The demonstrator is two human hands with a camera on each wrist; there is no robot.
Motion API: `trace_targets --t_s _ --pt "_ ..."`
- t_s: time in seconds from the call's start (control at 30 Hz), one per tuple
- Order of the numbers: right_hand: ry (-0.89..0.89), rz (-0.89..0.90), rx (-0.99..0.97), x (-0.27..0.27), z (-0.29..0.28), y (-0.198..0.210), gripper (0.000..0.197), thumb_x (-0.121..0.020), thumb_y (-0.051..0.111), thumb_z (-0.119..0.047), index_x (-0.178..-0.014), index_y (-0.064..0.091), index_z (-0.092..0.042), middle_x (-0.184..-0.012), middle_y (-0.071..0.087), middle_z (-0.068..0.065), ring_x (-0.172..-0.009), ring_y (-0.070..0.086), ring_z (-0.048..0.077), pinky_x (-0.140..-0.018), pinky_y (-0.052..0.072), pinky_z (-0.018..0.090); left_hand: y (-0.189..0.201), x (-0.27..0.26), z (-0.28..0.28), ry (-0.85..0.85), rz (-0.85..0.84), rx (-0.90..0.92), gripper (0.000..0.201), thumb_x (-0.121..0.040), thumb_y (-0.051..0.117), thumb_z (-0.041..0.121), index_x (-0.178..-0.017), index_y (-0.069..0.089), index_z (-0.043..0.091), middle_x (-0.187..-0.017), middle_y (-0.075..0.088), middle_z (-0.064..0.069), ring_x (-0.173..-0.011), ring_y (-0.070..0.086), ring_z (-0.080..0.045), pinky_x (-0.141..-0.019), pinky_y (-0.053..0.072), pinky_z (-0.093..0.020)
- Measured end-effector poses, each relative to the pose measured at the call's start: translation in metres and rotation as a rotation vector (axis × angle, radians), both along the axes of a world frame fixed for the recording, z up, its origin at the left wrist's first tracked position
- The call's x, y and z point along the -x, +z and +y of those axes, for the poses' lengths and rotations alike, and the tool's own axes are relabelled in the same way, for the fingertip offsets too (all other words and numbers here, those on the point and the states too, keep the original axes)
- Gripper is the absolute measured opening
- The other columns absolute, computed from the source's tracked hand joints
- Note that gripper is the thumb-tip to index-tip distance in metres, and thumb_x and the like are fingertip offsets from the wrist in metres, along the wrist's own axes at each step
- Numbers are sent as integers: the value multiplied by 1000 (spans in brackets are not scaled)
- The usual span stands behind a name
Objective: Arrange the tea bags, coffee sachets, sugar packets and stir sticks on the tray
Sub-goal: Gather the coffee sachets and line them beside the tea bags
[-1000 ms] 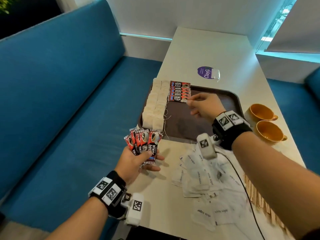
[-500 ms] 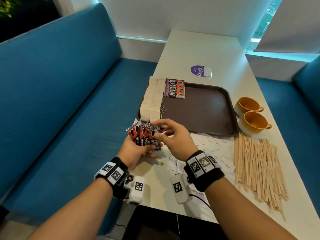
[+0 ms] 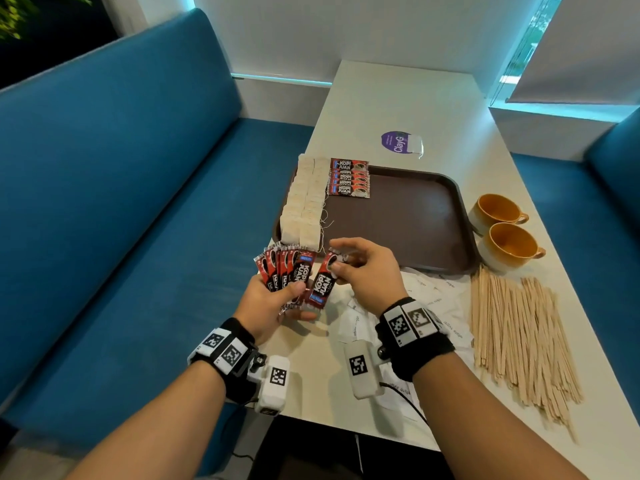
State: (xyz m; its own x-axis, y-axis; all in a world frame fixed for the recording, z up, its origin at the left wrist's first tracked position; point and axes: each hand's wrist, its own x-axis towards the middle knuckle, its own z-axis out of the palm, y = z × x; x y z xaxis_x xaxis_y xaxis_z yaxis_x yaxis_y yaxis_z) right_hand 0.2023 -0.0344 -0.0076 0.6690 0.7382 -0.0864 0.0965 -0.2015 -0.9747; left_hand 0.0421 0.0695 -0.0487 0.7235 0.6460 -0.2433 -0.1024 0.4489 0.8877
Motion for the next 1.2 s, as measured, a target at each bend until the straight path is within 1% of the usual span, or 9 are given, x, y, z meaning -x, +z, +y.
trace_targets --t_s 0.07,0.27,0.37,0.5,0.63,0.77,0.9,1.03,1.2 --pt "-43 103 -57 -4 -6 3 33 -88 70 9 -110 75 -15 -90 67 14 -77 71 22 -72 63 31 -4 0 3 8 7 -3 24 -94 62 -4 -117 64 0 -109 72 -22 -92 73 -39 -58 62 -44" --pt "-105 365 -139 -7 -13 4 15 -89 59 17 -98 67 8 -100 70 32 -79 74 34 -71 64 39 -5 -1 3 16 -19 15 33 -86 67 -5 -119 62 -2 -106 66 -20 -89 73 -35 -56 62 -43" --pt "-70 333 -72 -3 -11 1 20 -85 62 17 -99 68 4 -97 70 28 -80 74 33 -74 64 44 -6 -3 3 23 -17 19 30 -90 63 -10 -119 60 -3 -102 65 -18 -85 74 -33 -55 61 -40" --pt "-32 279 20 -2 -8 2 32 -89 52 10 -106 71 -9 -99 71 19 -72 72 25 -62 61 38 -8 -5 3 42 -15 49 32 -85 67 -10 -116 60 -5 -101 63 -24 -82 74 -37 -57 63 -41" --pt "16 158 35 -9 -13 4 27 -92 65 0 -110 73 -18 -86 72 10 -66 67 20 -54 56 32 -8 -5 2 42 -15 51 28 -85 67 -10 -112 61 -3 -96 66 -18 -80 74 -34 -56 62 -41" --pt "26 192 -8 -17 -18 7 22 -91 63 11 -104 74 -4 -80 70 17 -62 64 24 -56 58 31 -5 -6 2 43 -14 39 38 -82 73 10 -115 60 -2 -95 67 -19 -78 73 -31 -56 62 -42" --pt "-44 348 -101 -21 -23 9 16 -89 64 14 -101 67 4 -80 71 25 -62 66 33 -59 61 35 -4 -3 4 -5 -73 67 58 -76 88 25 -114 57 -5 -81 63 -15 -73 67 -29 -61 63 -47" --pt "39 362 -22 -16 -26 6 18 -87 67 15 -102 66 6 -91 72 32 -68 70 35 -62 63 35 -8 -4 4 16 -34 15 37 -86 72 0 -117 56 -11 -87 63 -20 -74 67 -28 -60 63 -43" --pt "76 446 28 -24 -28 7 27 -85 68 15 -111 65 8 -95 73 33 -79 70 38 -64 63 30 -8 -2 5 17 -53 25 36 -84 68 0 -115 57 -12 -88 67 -20 -74 68 -28 -59 62 -42"
